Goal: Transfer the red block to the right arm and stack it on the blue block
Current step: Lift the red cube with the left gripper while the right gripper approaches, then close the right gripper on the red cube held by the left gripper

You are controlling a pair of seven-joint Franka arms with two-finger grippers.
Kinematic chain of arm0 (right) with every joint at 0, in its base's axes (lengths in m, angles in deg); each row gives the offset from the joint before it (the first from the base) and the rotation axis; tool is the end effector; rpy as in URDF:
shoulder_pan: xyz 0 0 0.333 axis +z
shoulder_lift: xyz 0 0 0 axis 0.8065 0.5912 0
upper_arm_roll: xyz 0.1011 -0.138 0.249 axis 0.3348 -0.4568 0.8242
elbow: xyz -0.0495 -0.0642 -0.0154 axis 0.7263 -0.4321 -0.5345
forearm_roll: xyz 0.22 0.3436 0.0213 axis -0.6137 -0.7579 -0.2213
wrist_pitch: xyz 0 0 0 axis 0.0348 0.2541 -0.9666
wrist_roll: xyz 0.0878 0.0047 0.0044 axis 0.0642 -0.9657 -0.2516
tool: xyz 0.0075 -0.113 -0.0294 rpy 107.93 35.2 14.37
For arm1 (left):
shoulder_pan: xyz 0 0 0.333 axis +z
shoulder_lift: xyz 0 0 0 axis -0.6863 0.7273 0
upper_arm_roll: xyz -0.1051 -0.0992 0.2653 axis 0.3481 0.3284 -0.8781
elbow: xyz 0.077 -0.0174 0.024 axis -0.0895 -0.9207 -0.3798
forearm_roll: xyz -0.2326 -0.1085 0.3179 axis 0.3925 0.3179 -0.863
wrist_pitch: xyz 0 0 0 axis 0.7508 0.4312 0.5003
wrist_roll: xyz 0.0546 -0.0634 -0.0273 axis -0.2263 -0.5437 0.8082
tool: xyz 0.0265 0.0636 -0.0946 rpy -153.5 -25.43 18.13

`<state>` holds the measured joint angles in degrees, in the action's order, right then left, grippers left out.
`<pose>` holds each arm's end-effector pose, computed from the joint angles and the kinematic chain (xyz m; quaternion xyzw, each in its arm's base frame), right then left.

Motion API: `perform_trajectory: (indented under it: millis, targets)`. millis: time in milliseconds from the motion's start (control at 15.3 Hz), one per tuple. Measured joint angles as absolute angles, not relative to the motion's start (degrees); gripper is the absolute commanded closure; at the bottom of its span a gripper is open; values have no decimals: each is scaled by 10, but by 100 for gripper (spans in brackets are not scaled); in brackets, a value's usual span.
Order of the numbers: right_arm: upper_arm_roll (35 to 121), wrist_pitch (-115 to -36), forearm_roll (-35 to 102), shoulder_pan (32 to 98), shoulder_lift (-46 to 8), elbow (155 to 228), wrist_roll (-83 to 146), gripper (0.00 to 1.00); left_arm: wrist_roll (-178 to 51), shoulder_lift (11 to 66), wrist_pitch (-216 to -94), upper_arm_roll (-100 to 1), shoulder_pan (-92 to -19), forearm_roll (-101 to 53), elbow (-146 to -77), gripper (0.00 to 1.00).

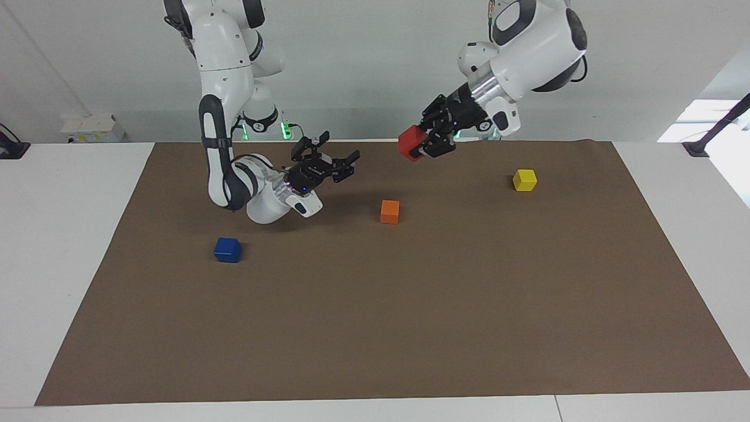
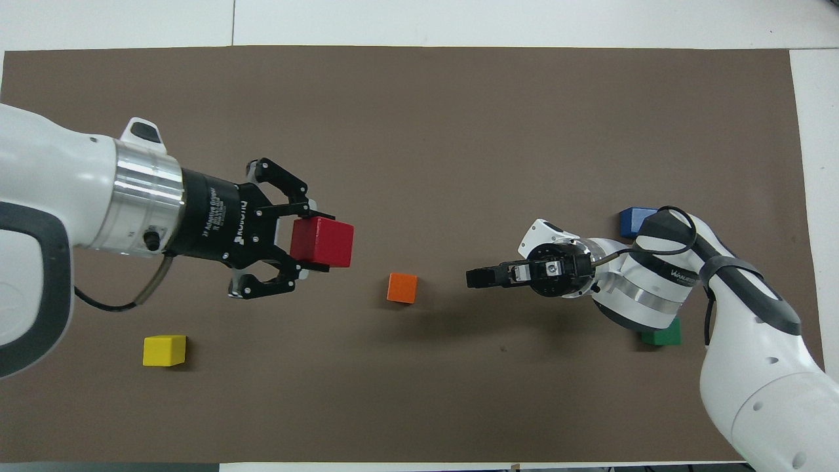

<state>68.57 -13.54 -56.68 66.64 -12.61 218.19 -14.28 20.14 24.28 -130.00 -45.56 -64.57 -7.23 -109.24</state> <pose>0.4838 0.2201 0.2946 -0.3917 0.0005 0.0340 0.9195 0.4889 -0.3190 0.5567 0.6965 0.6272 -0.2592 0.2333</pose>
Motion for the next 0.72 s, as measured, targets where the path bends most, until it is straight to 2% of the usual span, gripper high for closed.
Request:
perform_trajectory:
  millis: [262, 720]
  targets:
    - [686, -189, -581, 688, -126, 2178, -143, 0, 299, 235, -1409, -455, -718, -70, -1125, 100]
    - [690, -204, -638, 719, -126, 2169, -125, 0, 337, 226, -1477, -461, -739, -69, -1159, 100]
